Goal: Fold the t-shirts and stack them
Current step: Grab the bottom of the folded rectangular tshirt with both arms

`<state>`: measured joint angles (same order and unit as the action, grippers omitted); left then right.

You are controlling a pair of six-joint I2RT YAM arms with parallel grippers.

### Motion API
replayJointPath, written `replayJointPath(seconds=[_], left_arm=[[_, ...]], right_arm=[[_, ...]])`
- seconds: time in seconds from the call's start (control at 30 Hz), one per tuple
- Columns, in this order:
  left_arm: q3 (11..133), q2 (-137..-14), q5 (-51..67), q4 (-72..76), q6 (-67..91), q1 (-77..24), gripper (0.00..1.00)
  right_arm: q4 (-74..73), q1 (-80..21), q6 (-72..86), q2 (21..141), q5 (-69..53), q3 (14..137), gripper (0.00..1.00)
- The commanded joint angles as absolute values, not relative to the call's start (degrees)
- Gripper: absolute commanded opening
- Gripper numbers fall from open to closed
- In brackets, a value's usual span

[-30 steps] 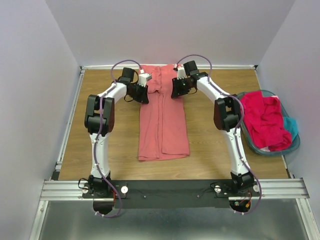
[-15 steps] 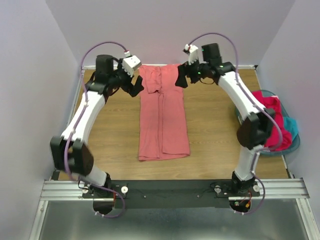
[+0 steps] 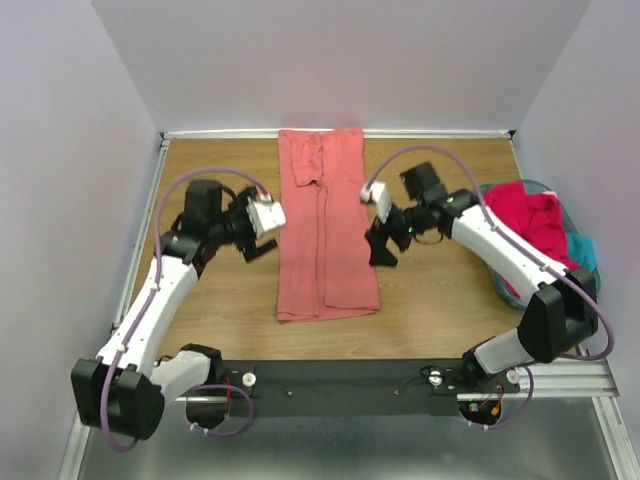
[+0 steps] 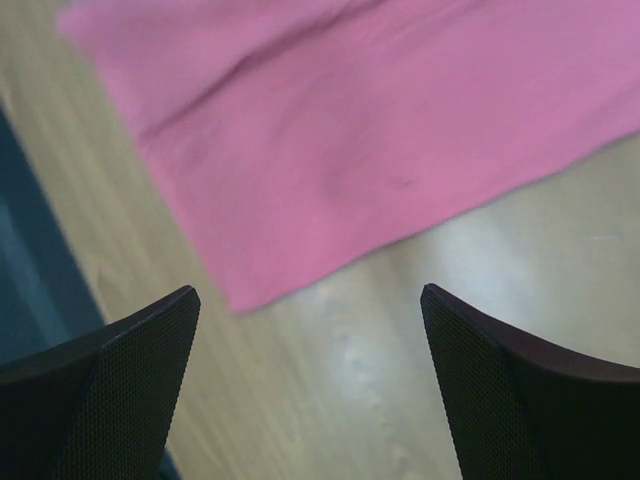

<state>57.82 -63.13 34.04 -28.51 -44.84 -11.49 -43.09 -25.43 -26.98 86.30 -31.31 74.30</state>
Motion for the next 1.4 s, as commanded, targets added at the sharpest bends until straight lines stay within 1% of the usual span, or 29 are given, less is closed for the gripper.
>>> replayJointPath(seconds=[0.0, 0.03, 0.07, 0.1, 0.13, 0.17, 0.2, 0.23, 0.27, 0.3, 0.33, 0.43, 0.57, 0.67, 0.77, 1.07, 1.17, 1.27, 1.37], left_arm=[[45.66, -55.48, 34.11, -36.91, -56.77, -19.74, 0.95], [43.7, -54.68, 33.23, -36.83, -56.78, -19.77, 0.95], [42.03, -53.8, 31.31, -36.74, -56.26, -24.47, 0.93], [40.45, -53.79, 30.16, -36.56, -55.73, -26.7, 0.91], [37.73, -53.62, 27.8, -35.69, -54.68, -31.07, 0.87], [37.1, -53.61, 27.77, -34.73, -53.8, -32.33, 0.87], [36.57, -54.22, 25.77, -32.89, -53.35, -33.39, 0.84], [36.56, -54.75, 25.23, -32.44, -53.52, -34.27, 0.83], [36.56, -55.54, 23.83, -32.26, -53.61, -36.45, 0.78], [36.48, -57.2, 23.38, -32.43, -53.79, -37.34, 0.76], [36.47, -58.0, 23.2, -33.04, -54.22, -38.05, 0.75], [35.08, -59.24, 22.77, -33.31, -55.46, -40.07, 0.74], [35.16, -59.76, 22.42, -33.4, -57.65, -41.66, 0.77], [33.93, -61.78, 18.82, -34.19, -60.37, -43.68, 0.77], [32.17, -61.96, 16.61, -33.49, -61.78, -45.08, 0.8], [30.94, -64.33, 12.49, -33.4, -64.77, -46.32, 0.8], [30.15, -65.47, 10.9, -32.52, -65.48, -46.32, 0.8], [29.62, -66.62, 10.02, -31.38, -65.83, -46.32, 0.78], [29.79, -67.67, 10.02, -30.76, -66.09, -46.32, 0.68]], right_arm=[[-47.46, -30.49, -34.01, 79.99, -28.22, 63.91, 0.93], [-47.37, -31.28, -33.93, 79.63, -28.3, 62.59, 0.92], [-47.2, -33.2, -33.66, 79.45, -28.04, 60.58, 0.9], [-47.2, -34.18, -33.75, 79.45, -28.04, 59.95, 0.88], [-46.24, -36.54, -33.49, 79.54, -26.91, 58.38, 0.84], [-45.53, -37.69, -33.49, 79.63, -26.2, 58.36, 0.82], [-44.74, -38.84, -33.4, 79.89, -24.45, 57.14, 0.8], [-43.78, -39.89, -33.4, 80.33, -23.48, 56.35, 0.76], [-41.86, -41.64, -33.83, 80.59, -22.34, 55.64, 0.74], [-41.14, -42.36, -34.19, 80.94, -20.5, 54.24, 0.72], [-39.74, -43.32, -34.54, 81.56, -19.78, 53.71, 0.68], [-37.8, -44.29, -35.94, 82.09, -17.76, 52.12, 0.64], [-33.5, -45.7, -37.18, 83.05, -16.44, 48.79, 0.62], [-31.48, -46.14, -37.79, 84.37, -15.56, 47.73, 0.6], [-29.1, -46.49, -38.14, 84.81, -15.03, 46.85, 0.58], [-26.72, -49.56, -38.23, 85.95, -14.33, 44.39, 0.54], [-26.28, -50.18, -38.58, 87.1, -13.1, 43.6, 0.49], [-25.4, -50.27, -39.02, 87.89, -12.04, 42.54, 0.48], [-24.44, -50.27, -39.46, 88.15, -11.34, 41.31, 0.45]])
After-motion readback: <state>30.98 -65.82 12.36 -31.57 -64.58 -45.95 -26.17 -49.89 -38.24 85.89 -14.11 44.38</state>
